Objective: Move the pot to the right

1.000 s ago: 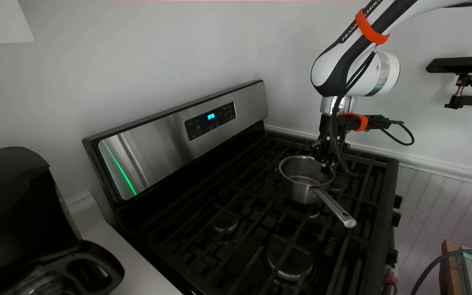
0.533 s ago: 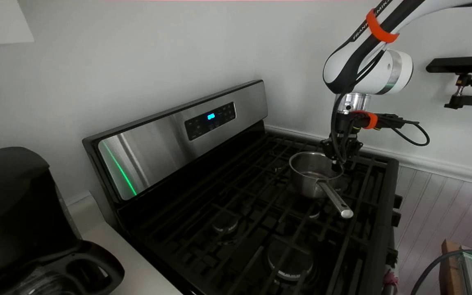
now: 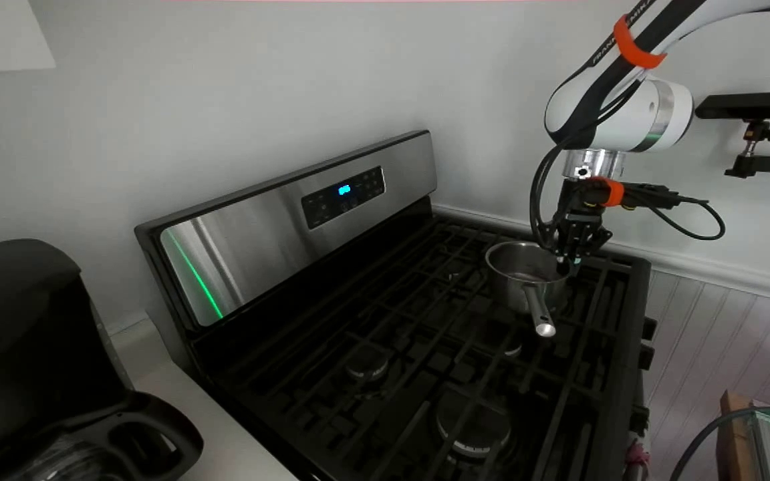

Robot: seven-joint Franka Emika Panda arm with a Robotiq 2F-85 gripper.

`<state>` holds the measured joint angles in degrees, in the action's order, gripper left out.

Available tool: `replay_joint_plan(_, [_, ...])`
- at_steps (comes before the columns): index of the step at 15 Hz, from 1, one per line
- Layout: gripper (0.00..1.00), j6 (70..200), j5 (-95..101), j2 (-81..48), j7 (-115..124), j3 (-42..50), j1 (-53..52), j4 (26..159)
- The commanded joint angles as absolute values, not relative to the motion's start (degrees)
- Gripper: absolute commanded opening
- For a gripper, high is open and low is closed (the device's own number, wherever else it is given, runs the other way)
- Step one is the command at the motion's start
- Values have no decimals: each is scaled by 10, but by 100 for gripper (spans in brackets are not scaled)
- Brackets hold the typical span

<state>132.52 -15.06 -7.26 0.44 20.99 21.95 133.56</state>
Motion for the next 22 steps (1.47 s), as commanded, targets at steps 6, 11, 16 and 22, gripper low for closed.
replay_joint_plan(6, [2,1342,-165,-85,55,231,240,1335])
replay_joint_plan(11, [7,1330,-159,-74,51,227,234,1335])
replay_joint_plan(16, [2,1310,-179,-96,15,233,250,1313])
replay_joint_plan(22, [2,1283,-207,-127,-26,235,277,1277])
